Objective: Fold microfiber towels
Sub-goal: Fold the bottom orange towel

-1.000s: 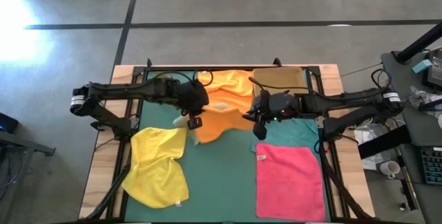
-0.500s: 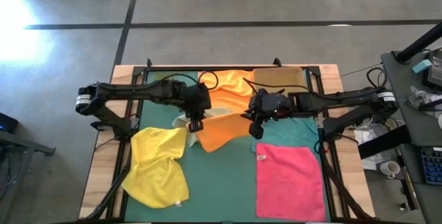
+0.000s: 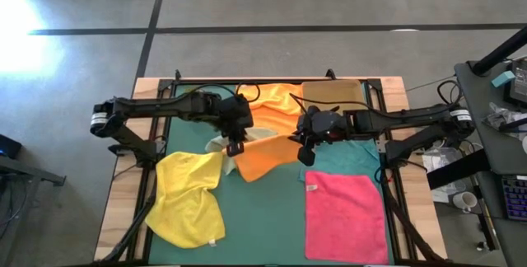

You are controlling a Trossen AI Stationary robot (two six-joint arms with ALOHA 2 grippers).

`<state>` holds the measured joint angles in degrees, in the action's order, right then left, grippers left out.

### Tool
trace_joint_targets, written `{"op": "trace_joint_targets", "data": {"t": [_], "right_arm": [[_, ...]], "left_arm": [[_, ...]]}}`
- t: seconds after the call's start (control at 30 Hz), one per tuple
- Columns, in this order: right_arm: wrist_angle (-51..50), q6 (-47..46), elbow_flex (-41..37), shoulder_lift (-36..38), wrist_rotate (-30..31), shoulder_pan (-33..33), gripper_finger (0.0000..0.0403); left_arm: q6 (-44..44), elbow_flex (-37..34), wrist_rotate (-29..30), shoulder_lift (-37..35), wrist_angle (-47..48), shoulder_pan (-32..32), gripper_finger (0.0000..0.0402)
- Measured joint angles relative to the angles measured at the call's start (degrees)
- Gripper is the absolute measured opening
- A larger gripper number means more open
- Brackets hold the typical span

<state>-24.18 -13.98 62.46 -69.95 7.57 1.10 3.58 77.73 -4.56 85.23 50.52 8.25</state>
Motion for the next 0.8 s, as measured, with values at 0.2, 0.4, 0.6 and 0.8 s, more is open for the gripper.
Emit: {"op": "trace_joint_targets", "data": {"t": [0.2,0.4,0.6,0.8], "right_arm": [[-0.04,0.03,-0.07,0.0,0.02,0.0,0.0013],[-0.02,0.37,-0.07,0.0,0.04,0.0,0.0013],[0.0,0.53,-0.06,0.0,0.04,-0.02,0.0013],[-0.01,1.04,0.41,0.0,0.04,-0.02,0.0013]], "left_arm": [[2.55,-1.18,-6.53,0.11,-1.61,-0.11,0.0092],[3.54,-3.67,-6.58,0.13,-5.65,-0.15,0.0092],[3.54,-6.1,-6.58,0.13,-6.92,-0.15,0.0092],[4.47,-9.59,-6.58,0.2,-8.67,-0.15,0.0092]]}}
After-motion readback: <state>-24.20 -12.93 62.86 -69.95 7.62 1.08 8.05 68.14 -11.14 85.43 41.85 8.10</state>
